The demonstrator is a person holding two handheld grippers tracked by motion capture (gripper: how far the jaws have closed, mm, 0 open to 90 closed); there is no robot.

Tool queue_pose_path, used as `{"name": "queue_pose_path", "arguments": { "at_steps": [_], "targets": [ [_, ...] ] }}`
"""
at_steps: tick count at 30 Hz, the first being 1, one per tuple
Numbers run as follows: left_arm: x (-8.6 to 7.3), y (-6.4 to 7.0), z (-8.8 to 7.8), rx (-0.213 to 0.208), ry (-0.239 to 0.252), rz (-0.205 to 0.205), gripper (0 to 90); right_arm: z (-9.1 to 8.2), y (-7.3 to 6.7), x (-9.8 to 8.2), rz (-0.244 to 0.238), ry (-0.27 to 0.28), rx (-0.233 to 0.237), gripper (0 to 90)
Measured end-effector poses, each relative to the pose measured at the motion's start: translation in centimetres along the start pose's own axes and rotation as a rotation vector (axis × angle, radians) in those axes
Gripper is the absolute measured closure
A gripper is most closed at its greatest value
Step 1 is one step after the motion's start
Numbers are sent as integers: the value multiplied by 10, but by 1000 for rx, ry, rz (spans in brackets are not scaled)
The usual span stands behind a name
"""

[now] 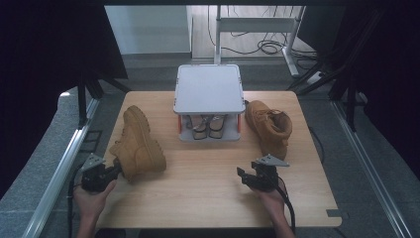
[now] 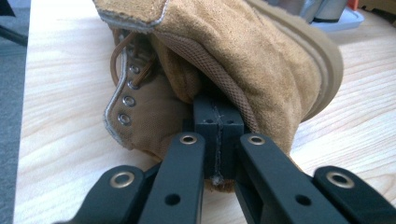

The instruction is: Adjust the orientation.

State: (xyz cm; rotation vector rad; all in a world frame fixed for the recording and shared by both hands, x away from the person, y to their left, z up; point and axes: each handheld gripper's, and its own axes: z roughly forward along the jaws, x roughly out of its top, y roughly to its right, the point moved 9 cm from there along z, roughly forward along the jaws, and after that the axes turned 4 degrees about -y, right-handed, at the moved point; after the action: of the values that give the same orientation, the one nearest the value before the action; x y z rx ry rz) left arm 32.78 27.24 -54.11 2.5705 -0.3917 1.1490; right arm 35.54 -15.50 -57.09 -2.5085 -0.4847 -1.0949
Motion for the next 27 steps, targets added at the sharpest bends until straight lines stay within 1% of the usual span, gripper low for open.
{"name": "queue_pose_path", "arguments": {
  "at_steps": [10, 12, 16, 18, 20, 25, 27],
  "targets": [
    [14, 12, 6, -21, 6, 30, 900, -4, 3, 1, 9, 8, -2, 349],
    [18, 17, 8, -33, 1, 46, 900, -5, 4, 1, 13, 9, -1, 349],
    [31, 25, 14, -41, -7, 72, 900, -5, 4, 1, 11, 8, -2, 349],
    [37, 29, 19, -32, -17, 97, 900, -4, 5, 0, 11, 6, -5, 349],
    [43, 33, 23, -32, -23, 113, 900, -3, 6, -1, 16, 2, -5, 349],
    [62, 46, 33, -63, -18, 131, 900, -3, 7, -2, 16, 1, -8, 349],
    [71, 52, 40, -71, -30, 148, 900, -3, 6, -2, 14, 0, -8, 349]
  ]
}}
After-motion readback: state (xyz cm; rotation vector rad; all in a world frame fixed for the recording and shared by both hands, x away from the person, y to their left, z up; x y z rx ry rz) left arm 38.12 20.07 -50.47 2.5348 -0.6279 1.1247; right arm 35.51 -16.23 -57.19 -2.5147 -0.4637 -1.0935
